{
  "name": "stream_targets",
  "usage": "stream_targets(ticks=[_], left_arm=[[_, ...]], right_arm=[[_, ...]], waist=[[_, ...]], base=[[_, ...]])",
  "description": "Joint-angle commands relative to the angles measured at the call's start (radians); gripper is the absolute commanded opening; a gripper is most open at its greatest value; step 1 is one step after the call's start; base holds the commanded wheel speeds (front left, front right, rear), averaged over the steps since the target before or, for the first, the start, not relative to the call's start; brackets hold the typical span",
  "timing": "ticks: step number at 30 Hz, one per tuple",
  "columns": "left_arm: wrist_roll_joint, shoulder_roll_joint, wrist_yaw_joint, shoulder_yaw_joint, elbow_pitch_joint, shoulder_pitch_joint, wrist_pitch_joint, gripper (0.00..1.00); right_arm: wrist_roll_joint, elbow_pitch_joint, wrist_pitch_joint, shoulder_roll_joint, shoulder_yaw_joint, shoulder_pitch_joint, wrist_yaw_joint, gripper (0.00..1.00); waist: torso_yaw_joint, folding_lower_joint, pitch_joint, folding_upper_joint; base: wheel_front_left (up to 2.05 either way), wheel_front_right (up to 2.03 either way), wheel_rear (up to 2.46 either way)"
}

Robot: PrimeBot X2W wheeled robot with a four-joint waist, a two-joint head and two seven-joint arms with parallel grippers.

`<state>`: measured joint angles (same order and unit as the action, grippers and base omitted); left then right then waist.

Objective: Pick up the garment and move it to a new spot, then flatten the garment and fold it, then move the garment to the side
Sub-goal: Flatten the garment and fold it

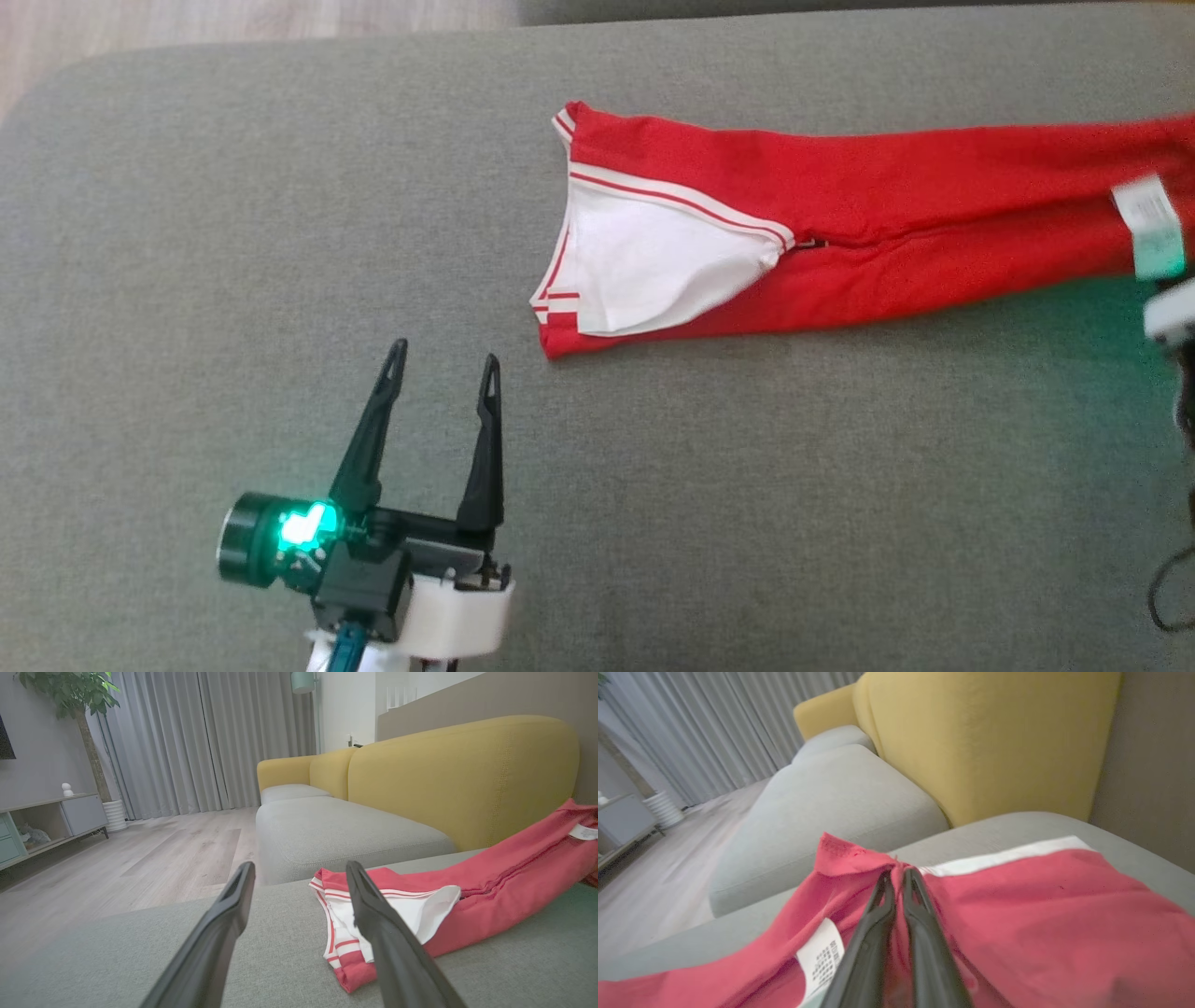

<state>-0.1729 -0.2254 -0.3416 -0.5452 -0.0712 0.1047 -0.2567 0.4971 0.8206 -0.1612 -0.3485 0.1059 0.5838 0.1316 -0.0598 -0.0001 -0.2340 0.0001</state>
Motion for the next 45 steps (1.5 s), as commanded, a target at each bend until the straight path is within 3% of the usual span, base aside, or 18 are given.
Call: stream_targets(ticks=[1,9,13,17,18,19,25,36,45], left_arm=[[0.017,0.011,0.013,0.05,-0.025,0.0,-0.005,1.0],[0.042,0.055,0.068,0.078,-0.009,-0.009,-0.005,1.0],[0.052,0.074,0.087,0.084,0.001,-0.005,-0.005,1.0],[0.061,0.101,0.111,0.09,0.012,0.005,-0.005,1.0],[0.062,0.108,0.116,0.093,0.015,0.007,-0.005,1.0],[0.064,0.114,0.121,0.095,0.018,0.008,-0.005,1.0],[0.068,0.139,0.133,0.124,0.028,-0.001,-0.005,1.0],[0.029,0.16,0.165,0.209,0.048,-0.079,-0.005,1.0],[0.015,0.169,0.193,0.277,0.098,-0.167,-0.005,1.0]], right_arm=[[0.015,-0.113,0.029,0.006,-0.048,0.032,-0.001,0.0],[0.039,-0.462,0.189,0.175,-0.257,0.035,-0.001,0.0],[0.026,-0.496,0.242,0.231,-0.352,0.033,-0.001,0.0],[0.013,-0.456,0.29,0.274,-0.472,0.029,-0.001,0.02],[0.013,-0.441,0.294,0.28,-0.501,0.029,-0.001,0.6],[0.01,-0.427,0.288,0.285,-0.526,0.031,-0.001,1.0],[0.038,-0.441,0.208,0.295,-0.595,0.028,-0.001,1.0],[0.001,-0.531,-0.071,0.126,-0.416,-0.215,-0.001,1.0],[-0.127,-0.606,-0.1,0.109,-0.304,-0.52,-0.001,1.0]], waist=[[-0.01,0.0001,0.011,-0.0001],[-0.057,0.0001,0.002,-0.0001],[-0.086,0.0001,-0.008,-0.0001],[-0.13,0.0001,-0.025,-0.0001],[-0.139,0.0001,-0.029,-0.0001],[-0.147,0.0001,-0.031,-0.0001],[-0.151,0.0001,-0.016,-0.0001],[-0.062,0.0001,0.115,-0.0001],[-0.023,0.0001,0.218,-0.0001]], base=[[0.0,0.0,0.0],[0.0,0.0,0.0],[0.0,0.0,0.0],[0.0,0.0,0.0],[0.0,0.0,0.0],[0.0,0.0,0.0],[0.0,0.0,0.0],[0.0,0.0,0.0],[0.0,0.0,0.0]])
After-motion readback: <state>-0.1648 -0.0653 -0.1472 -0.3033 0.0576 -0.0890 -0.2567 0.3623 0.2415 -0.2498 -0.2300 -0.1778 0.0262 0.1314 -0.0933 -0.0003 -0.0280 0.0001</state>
